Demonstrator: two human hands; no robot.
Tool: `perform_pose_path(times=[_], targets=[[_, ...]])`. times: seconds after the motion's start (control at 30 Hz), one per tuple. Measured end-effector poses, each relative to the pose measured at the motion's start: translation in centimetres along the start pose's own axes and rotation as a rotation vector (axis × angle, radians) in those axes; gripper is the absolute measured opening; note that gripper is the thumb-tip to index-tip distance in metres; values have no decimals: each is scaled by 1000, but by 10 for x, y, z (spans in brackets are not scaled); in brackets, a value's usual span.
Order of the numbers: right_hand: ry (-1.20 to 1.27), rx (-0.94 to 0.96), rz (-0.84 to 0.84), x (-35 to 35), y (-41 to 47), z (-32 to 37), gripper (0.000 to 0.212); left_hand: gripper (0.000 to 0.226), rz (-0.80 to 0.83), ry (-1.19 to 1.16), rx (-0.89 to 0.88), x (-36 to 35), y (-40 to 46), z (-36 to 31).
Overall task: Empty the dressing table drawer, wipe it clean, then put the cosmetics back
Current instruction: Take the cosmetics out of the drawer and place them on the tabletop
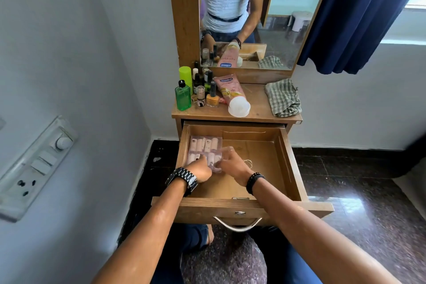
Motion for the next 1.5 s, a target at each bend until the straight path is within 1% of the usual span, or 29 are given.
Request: perform_pose_path(times=[0.03,0.13,0.23,0.3,0.33,0.37,0.4,0.47,0.5,0.53,0.6,0.63,0.67,0.7,0.77,0.93,1.0,1.07,1.13,1.2,1.3,1.4,1.47,1.5], targets=[[77,-15,9,-3,1,0,46,60,12,2,1,-1,0,-1],[224,-60,-15,-3,-6,5,34,52,41,-9,-26,-4,4,2],[324,-99,-32,1,-11,6,31,40,50,-108,-57,-3,11,14],[398,-133,-110,8,-8,-1,32,22,57,-222,-50,-1,12,20],[421,-154,-156,11,-4,-6,35,18,52,-261,-42,2,12,22],[428,-176,-186,12,-1,-8,38,21,47,-292,-34,4,9,20],[433,-202,-217,12,-1,-10,33,24,40,-320,-40,5,7,19],[414,-240,-208,6,1,-10,8,44,15,-360,-55,7,5,16],[407,-255,-196,4,2,-10,21,47,10,-365,-52,8,4,15],[392,-262,-169,2,1,-9,26,44,-1,-367,-56,9,3,15],[403,-269,-137,1,-2,-9,18,33,-23,-389,-54,14,0,16],[422,-273,-118,2,-4,-9,10,37,-48,-417,-46,17,1,18],[433,-271,-109,5,-7,-9,7,44,-68,-455,-36,20,2,21],[439,-273,-108,9,-10,-9,15,50,-81,-503,-21,21,2,22],[442,-263,-119,23,-16,-11,22,51,-126,-546,-15,25,2,25],[480,-206,-124,63,-45,-11,20,42,-188,-452,-64,25,-5,10],[536,-150,-77,75,-60,-3,13,38,-137,-479,-73,23,-9,-3],[569,-103,-61,87,-73,5,9,26,-10,-598,-87,18,-18,-22],[589,-61,-112,106,-85,10,6,20,93,-720,-101,15,-27,-41],[586,-25,-164,125,-96,14,4,23,130,-780,-138,16,-34,-58],[572,15,-190,147,-114,25,15,26,135,-806,-196,19,-42,-83],[541,73,-183,167,-123,42,27,21,118,-840,-261,27,-47,-109],[543,115,-226,182,-123,54,32,17,105,-902,-296,34,-48,-126],[554,132,-258,190,-120,59,34,19,84,-938,-314,40,-48,-133]])
Point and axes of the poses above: each hand's wrist, its own y-axis towards the middle knuckle, its own x-axis out of the back of the hand, z = x × y, the point moved 8 cm from there along y, towards the middle knuckle, and after that the axes turned 4 degrees about -z, right-handed, at the moved point
